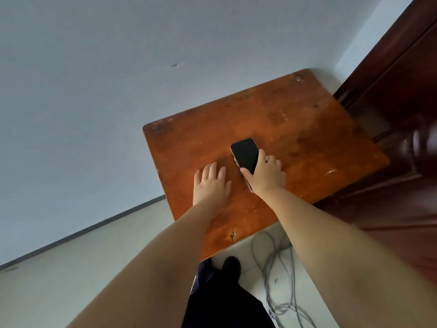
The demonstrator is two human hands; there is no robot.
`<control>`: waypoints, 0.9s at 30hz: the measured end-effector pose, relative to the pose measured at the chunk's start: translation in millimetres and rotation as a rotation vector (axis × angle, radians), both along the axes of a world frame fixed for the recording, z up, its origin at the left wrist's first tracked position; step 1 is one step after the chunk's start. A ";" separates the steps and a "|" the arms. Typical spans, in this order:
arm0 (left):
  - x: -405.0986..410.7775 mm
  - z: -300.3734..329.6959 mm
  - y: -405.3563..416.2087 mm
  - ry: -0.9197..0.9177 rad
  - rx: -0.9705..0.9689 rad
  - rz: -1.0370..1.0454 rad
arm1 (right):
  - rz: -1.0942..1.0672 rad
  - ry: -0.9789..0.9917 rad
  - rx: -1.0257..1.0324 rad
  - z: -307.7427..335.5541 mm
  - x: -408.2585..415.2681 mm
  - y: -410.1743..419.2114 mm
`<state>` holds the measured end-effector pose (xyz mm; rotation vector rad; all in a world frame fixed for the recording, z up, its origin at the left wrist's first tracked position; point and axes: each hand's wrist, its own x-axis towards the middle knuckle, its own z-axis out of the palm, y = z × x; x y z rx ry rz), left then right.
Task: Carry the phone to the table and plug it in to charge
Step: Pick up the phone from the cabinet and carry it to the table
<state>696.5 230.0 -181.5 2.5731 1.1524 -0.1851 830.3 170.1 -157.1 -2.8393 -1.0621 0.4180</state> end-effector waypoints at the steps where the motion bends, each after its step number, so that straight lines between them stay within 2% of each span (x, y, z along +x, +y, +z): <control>1: -0.2 -5.2 -1.8 0.011 0.030 -0.015 | -0.010 -0.008 -0.002 -1.6 0.4 1.6; 4: -3.9 -19.1 -7.7 -0.005 0.107 -0.027 | -0.058 0.011 0.021 -3.9 7.1 7.3; 9: -3.3 -22.6 -8.7 -0.008 0.135 -0.026 | -0.127 0.230 0.107 -4.8 16.8 9.7; 14: -2.1 -12.2 -4.2 0.053 0.061 -0.053 | -0.098 0.483 0.222 6.3 28.9 14.3; 18: 2.6 14.8 22.9 0.008 0.002 -0.058 | -0.076 0.558 0.324 30.5 27.3 26.9; 22: -22.9 52.5 57.4 -0.070 -0.040 0.177 | -0.032 0.616 0.456 67.8 11.2 52.3; 27: -90.7 88.3 80.1 -0.129 0.073 0.409 | 0.146 0.568 0.530 101.0 -36.0 91.1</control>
